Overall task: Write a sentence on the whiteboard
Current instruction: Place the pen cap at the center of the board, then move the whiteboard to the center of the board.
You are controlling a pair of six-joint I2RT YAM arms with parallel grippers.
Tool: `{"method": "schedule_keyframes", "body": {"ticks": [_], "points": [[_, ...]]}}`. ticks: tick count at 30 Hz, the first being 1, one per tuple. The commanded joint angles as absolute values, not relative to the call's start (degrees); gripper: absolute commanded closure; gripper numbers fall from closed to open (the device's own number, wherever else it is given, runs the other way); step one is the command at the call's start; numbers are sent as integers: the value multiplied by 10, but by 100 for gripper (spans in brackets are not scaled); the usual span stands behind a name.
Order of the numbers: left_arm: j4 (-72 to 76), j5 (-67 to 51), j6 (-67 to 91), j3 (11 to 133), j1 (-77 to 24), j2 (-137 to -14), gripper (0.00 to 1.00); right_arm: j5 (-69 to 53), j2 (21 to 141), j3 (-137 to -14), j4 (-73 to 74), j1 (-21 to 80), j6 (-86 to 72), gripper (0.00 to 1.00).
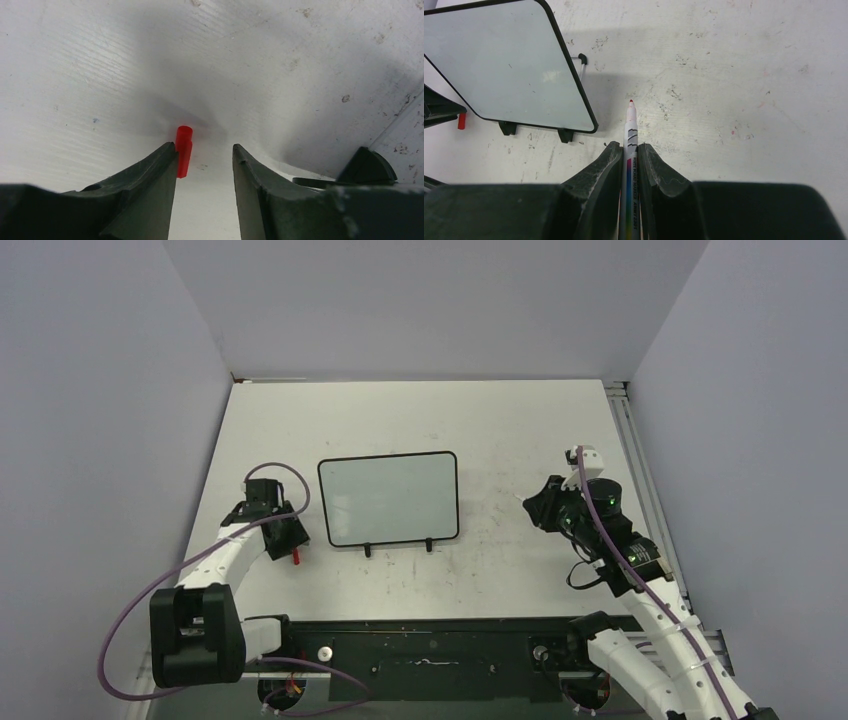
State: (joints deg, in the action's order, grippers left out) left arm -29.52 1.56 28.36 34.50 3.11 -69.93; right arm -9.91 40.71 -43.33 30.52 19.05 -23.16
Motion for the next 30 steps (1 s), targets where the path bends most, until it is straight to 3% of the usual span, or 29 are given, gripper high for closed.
{"method": "schedule_keyframes", "body": {"ticks": [1, 10, 13, 16, 24, 30], "points": [[-295, 33, 290, 372, 33, -674, 55, -102, 400, -447, 292, 188, -233, 95], [-316, 117, 305, 376, 28, -547, 27, -99, 369, -456, 317, 188, -241, 95], [-318, 136, 295, 385, 24, -503, 27, -102, 364, -460, 329, 188, -242, 95], [-309, 125, 271, 394, 5, -466, 34, -123, 355, -463, 331, 188, -241, 95], [-293, 161, 250, 396, -191, -437, 35, -206, 312, -468, 315, 188, -226, 95], [-299, 169, 295, 376, -280, -431, 36, -220, 302, -460, 281, 188, -261, 95]]}}
